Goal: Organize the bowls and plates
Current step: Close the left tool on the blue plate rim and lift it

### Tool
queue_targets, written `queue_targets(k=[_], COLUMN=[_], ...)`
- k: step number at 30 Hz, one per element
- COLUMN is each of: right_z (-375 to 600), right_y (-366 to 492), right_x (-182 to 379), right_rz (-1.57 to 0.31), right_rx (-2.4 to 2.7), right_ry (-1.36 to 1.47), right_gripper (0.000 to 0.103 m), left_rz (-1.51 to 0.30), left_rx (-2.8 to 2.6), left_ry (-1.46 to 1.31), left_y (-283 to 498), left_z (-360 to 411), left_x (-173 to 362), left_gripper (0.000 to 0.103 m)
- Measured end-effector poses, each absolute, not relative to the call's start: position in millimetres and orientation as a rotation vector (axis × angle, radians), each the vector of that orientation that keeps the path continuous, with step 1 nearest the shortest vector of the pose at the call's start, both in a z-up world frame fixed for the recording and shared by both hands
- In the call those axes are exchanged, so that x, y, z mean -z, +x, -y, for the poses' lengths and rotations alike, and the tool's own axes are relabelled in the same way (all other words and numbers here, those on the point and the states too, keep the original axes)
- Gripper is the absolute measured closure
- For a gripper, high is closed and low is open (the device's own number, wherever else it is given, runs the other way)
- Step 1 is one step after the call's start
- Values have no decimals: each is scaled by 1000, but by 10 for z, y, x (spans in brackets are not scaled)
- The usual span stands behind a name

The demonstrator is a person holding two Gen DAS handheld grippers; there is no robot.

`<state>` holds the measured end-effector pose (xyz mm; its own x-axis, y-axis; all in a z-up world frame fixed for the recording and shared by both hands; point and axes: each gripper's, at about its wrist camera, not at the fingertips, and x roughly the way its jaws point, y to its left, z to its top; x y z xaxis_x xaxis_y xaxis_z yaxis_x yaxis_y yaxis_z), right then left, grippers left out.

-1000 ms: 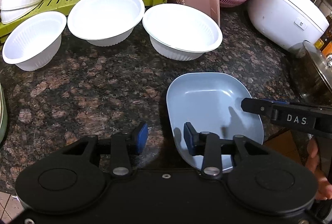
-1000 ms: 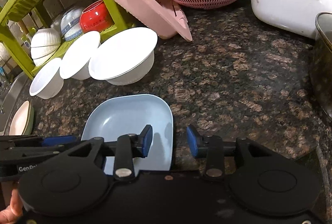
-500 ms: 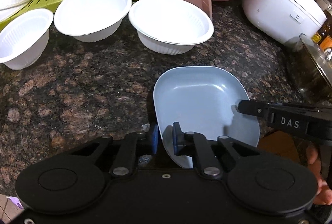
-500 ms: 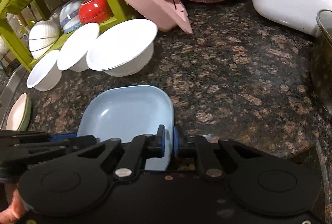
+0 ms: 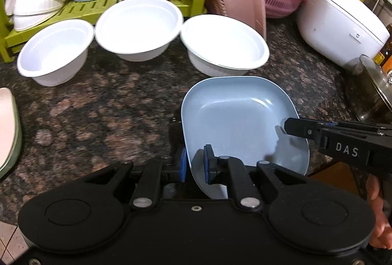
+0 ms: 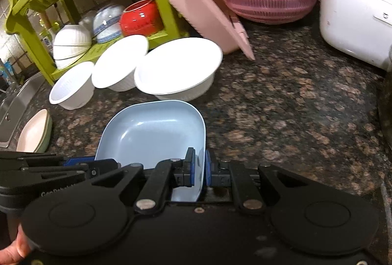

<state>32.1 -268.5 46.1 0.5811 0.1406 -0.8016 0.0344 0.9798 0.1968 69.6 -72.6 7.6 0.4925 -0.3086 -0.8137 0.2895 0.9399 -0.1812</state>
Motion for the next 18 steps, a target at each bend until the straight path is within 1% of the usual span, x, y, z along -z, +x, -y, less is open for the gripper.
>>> queue_targets(k=[18], right_z=[1738], right_y=[476], right_x=[-676], right_rz=[-893], right_rx=[-223], right_ry=[110], right_gripper=[92], left_rz=[-887], left_rx=[194], left_ry=[-105], left_y=[556], left_z=[-202], left_x=[-303], left_gripper=[85])
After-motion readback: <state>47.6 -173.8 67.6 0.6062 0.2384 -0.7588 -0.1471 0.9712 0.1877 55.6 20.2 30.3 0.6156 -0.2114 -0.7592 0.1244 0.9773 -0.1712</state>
